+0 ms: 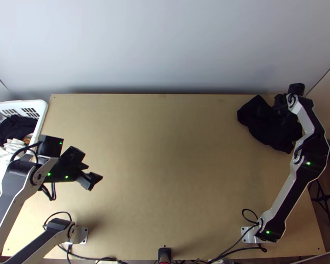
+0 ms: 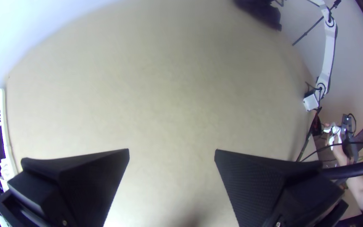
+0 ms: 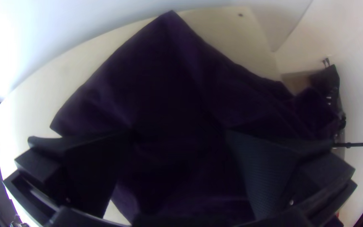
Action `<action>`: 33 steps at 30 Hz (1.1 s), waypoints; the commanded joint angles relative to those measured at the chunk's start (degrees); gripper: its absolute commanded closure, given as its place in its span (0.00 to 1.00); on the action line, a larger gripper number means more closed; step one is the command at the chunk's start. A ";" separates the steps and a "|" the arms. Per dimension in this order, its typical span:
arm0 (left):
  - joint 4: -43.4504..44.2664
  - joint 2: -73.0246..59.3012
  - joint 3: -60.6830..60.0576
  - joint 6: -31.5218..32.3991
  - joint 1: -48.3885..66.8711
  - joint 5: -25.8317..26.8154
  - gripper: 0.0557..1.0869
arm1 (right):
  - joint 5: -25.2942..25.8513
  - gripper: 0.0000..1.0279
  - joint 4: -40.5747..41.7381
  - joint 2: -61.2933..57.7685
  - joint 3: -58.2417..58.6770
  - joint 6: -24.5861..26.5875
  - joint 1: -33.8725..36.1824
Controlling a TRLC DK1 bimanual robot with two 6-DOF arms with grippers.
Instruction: Fold the t-shirt
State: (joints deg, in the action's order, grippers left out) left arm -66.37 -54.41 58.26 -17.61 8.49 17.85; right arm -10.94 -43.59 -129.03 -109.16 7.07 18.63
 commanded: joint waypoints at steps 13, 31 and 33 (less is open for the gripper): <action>9.50 11.96 -2.89 4.25 -7.79 -4.57 0.04 | -6.38 0.03 0.79 31.65 14.86 -0.13 -5.36; 25.68 39.21 -26.09 14.00 -14.82 -16.09 0.04 | 1.62 0.03 18.98 95.63 71.99 3.92 -13.97; 28.84 40.00 -27.06 13.04 -17.98 -16.00 0.04 | 1.71 0.03 24.35 105.57 79.19 1.72 -14.15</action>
State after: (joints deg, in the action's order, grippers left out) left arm -43.88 -20.47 36.84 -3.86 -4.19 2.61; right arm -11.49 -25.76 -46.81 -49.04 9.89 6.13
